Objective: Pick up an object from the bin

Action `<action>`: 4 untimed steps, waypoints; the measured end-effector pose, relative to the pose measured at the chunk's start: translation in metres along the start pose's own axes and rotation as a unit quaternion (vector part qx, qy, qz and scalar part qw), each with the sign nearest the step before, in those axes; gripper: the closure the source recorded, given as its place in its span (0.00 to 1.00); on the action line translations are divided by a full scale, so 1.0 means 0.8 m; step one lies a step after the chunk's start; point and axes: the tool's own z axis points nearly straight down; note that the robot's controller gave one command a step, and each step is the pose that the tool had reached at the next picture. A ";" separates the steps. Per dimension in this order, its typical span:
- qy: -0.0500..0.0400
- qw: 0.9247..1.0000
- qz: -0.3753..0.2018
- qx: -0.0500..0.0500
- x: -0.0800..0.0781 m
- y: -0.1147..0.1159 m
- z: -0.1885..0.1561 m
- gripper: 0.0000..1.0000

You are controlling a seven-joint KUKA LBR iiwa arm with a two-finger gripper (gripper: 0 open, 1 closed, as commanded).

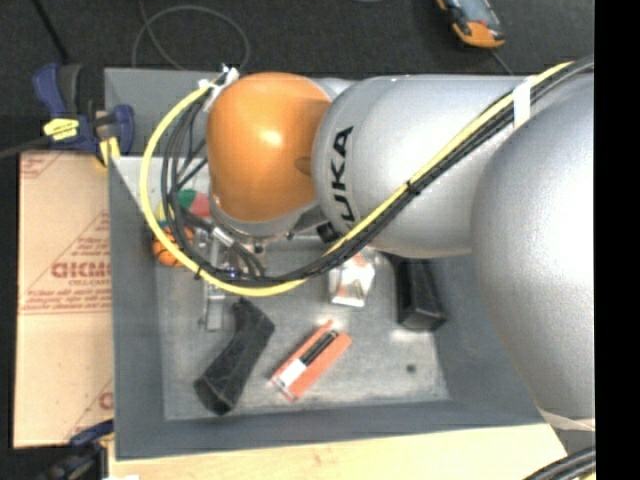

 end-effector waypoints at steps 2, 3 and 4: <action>-0.005 0.998 -0.068 0.000 0.005 -0.023 0.040 0.00; -0.003 0.968 -0.250 0.001 0.023 -0.057 0.058 0.00; -0.004 0.923 -0.385 0.001 0.060 -0.049 0.113 0.00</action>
Offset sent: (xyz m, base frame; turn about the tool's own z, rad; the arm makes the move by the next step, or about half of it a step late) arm -0.0241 -0.0664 -0.1401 -0.5279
